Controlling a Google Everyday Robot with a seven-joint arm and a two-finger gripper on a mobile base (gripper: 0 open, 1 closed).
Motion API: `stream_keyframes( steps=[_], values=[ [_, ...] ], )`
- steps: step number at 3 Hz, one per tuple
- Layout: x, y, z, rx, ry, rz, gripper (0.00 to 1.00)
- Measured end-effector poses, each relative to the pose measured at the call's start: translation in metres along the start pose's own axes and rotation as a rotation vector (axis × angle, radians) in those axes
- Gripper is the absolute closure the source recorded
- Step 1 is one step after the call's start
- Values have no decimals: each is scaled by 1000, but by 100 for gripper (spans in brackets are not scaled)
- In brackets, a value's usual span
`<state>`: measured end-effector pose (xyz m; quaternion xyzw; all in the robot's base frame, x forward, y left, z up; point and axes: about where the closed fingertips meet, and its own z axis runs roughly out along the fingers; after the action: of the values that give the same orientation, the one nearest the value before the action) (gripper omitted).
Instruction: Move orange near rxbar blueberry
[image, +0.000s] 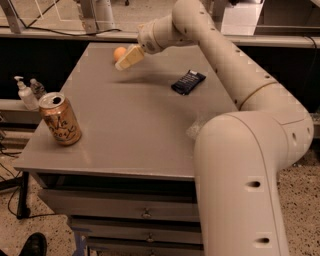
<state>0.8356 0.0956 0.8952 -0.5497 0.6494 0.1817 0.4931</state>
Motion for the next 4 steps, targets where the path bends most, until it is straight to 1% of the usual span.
stream_keyframes(
  steps=[1,2,3,4],
  values=[
    [0,-1,28,-17,-41,79,0],
    [4,3,48,-37,-43,140,0],
    [11,1,56,-35,-33,179,16],
    [15,-2,54,-24,-32,194,39]
  ],
)
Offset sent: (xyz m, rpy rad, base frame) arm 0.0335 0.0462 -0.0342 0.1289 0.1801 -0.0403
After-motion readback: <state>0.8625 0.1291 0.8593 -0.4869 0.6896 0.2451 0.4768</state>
